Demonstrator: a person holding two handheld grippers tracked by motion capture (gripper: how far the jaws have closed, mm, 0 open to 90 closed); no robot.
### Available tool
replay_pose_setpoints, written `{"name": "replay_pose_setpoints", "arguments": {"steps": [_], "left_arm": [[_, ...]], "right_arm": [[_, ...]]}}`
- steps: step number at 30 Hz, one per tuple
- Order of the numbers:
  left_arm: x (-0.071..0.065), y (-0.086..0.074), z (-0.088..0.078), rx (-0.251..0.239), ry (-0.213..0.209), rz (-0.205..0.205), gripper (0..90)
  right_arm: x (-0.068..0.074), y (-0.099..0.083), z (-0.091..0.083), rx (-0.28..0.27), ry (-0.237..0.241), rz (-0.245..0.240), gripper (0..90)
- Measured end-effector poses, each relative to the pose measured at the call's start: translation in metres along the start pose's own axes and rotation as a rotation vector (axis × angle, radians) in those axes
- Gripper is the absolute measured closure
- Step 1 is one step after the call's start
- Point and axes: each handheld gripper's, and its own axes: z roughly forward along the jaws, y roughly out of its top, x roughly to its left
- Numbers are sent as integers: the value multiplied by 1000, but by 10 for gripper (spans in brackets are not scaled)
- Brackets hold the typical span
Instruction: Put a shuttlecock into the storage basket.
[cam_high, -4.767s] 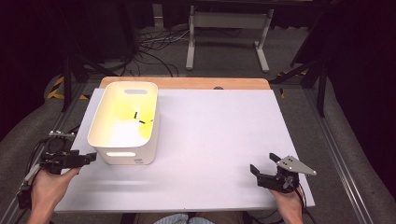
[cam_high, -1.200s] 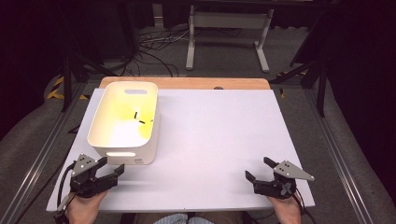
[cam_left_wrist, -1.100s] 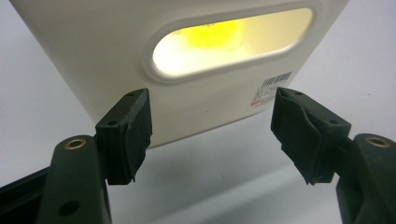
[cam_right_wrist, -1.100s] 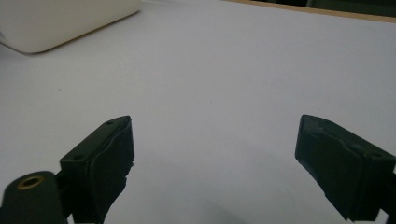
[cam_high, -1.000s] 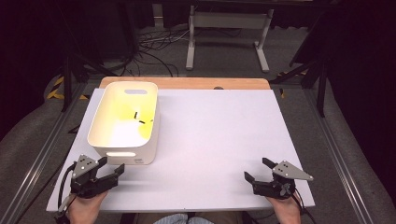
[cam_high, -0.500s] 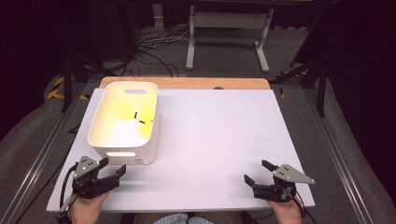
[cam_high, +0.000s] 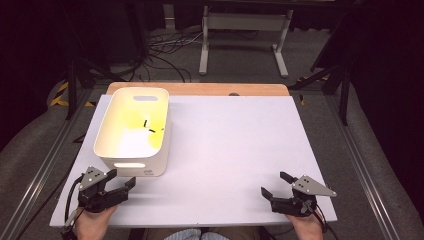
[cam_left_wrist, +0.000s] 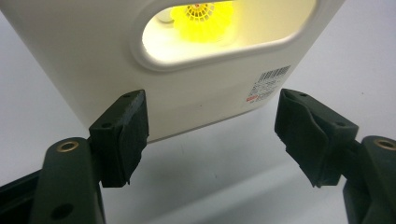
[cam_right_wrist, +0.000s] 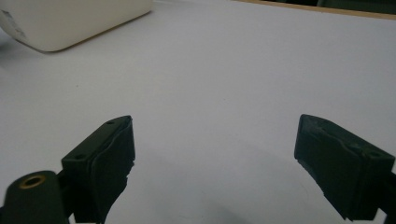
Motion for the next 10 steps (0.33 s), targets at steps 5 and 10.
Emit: {"name": "replay_pose_setpoints", "arguments": {"steps": [5, 10], "left_arm": [[-1, 0, 0, 2, 4, 5, 263], [-1, 0, 0, 2, 0, 5, 262]], "right_arm": [[0, 0, 0, 0, 1, 0, 128], [0, 0, 0, 0, 2, -1, 128]]}}
